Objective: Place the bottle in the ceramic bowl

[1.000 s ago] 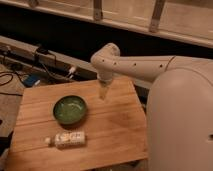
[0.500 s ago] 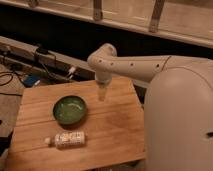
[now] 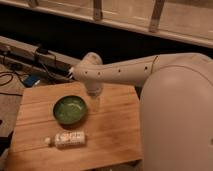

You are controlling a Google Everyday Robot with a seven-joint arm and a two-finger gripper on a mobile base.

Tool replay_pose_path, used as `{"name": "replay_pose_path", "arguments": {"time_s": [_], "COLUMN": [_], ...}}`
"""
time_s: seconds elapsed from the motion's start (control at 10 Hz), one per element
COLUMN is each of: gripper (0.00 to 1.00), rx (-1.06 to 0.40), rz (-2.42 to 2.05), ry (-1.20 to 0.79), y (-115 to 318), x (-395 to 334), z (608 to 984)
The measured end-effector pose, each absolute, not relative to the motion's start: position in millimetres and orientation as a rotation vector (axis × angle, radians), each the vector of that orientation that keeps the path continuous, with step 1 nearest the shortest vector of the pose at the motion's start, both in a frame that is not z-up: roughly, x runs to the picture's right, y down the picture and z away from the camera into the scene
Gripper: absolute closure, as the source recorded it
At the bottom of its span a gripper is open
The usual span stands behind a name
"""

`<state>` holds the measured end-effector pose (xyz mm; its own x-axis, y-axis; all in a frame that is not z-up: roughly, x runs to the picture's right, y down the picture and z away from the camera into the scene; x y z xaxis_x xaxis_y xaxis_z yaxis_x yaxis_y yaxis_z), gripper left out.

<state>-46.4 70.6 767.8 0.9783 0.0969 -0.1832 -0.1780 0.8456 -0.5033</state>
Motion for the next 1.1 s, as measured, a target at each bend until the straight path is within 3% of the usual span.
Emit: {"name": "replay_pose_path", "arguments": {"time_s": [0.6,1.1], "gripper": [0.2,0.2], "rx": [-0.614,-0.613], "rz": [0.176,0.176], "ry": [0.132,0.132], "y": [132.5,132.2], "x": [-61.3,-61.5], "z": [742.2,742.3]}}
